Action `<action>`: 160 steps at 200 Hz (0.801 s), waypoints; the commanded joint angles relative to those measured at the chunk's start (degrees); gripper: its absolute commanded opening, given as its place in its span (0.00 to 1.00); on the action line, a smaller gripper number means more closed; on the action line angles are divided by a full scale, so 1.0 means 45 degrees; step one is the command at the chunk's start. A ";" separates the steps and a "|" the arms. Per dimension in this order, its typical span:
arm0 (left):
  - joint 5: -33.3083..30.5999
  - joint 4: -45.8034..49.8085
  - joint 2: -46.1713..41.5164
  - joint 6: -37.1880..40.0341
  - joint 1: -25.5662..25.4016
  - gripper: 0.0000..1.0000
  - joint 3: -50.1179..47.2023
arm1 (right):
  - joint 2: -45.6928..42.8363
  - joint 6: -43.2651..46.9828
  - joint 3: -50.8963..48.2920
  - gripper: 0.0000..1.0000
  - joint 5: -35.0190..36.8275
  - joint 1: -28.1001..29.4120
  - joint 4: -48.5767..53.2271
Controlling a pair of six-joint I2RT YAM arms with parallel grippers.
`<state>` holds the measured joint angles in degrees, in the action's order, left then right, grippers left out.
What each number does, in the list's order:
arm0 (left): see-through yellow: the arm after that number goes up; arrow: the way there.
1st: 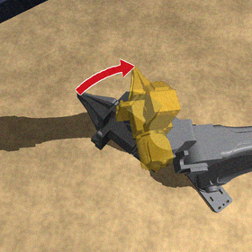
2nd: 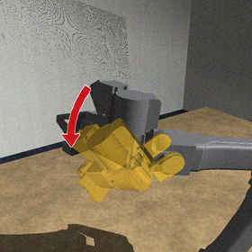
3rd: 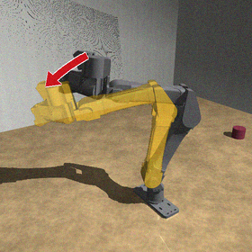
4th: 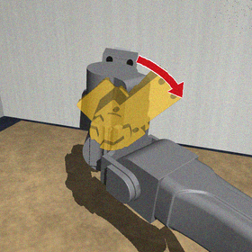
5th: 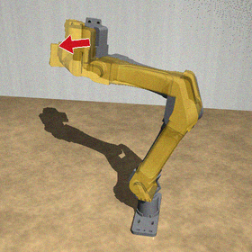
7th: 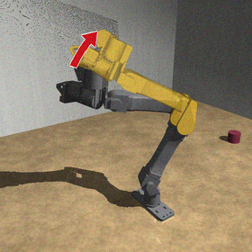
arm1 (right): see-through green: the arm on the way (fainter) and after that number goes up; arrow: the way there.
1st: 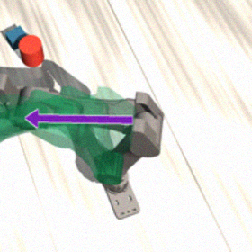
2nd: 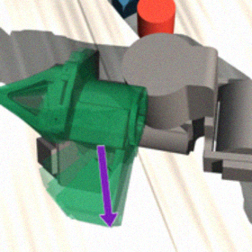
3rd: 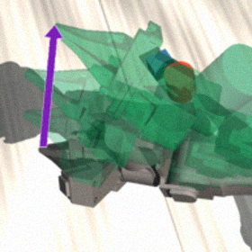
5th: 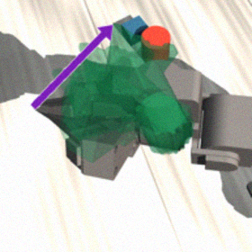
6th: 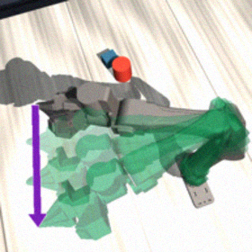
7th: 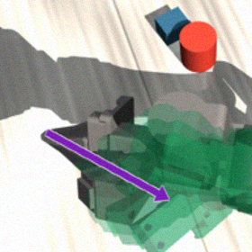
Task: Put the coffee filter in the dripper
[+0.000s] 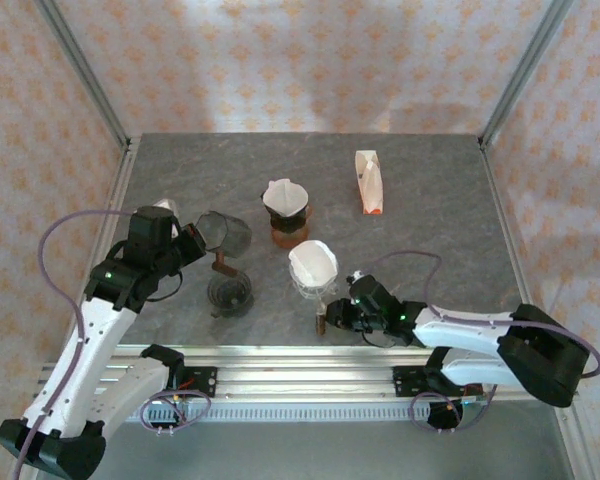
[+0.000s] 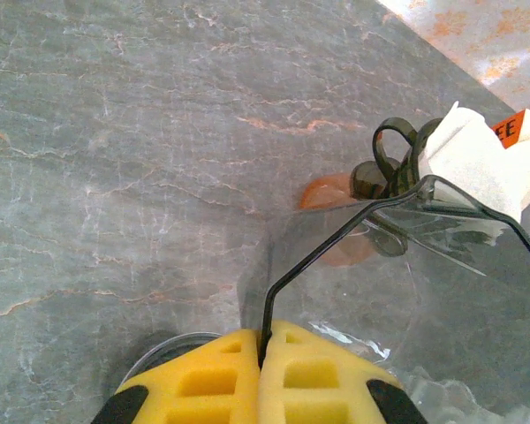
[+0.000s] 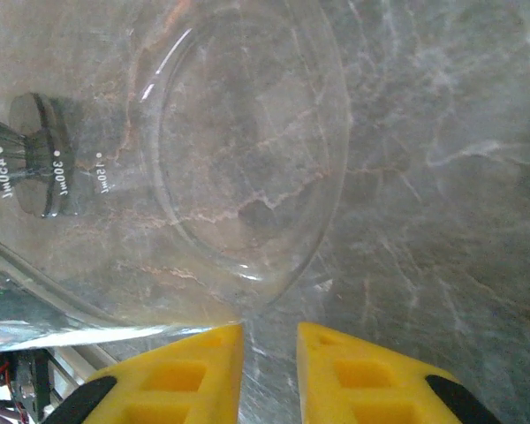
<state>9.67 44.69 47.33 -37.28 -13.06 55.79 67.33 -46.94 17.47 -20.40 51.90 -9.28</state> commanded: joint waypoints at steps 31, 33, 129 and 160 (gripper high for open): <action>-0.0409 0.0536 -0.0759 -0.0039 0.0108 0.00 0.0175 | 0.1618 0.0234 0.1313 0.23 0.0242 -0.0259 -0.1203; -0.0454 0.0562 -0.0783 -0.0023 0.0109 0.00 0.0199 | 0.1683 0.0230 0.1342 0.23 0.0238 -0.0262 -0.1254; -0.1233 0.1306 -0.1309 0.0333 0.0095 0.00 0.1098 | 0.5333 0.0597 0.4082 0.21 -0.0125 -0.0464 -0.1948; -0.1329 0.1397 -0.1321 0.0364 0.0106 0.00 0.1388 | 0.6190 0.0650 0.4849 0.20 -0.0189 -0.0469 -0.1947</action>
<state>5.67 50.68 42.35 -36.49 -13.06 59.11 92.64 -45.17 36.49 -21.50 50.17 -16.38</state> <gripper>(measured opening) 0.043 0.206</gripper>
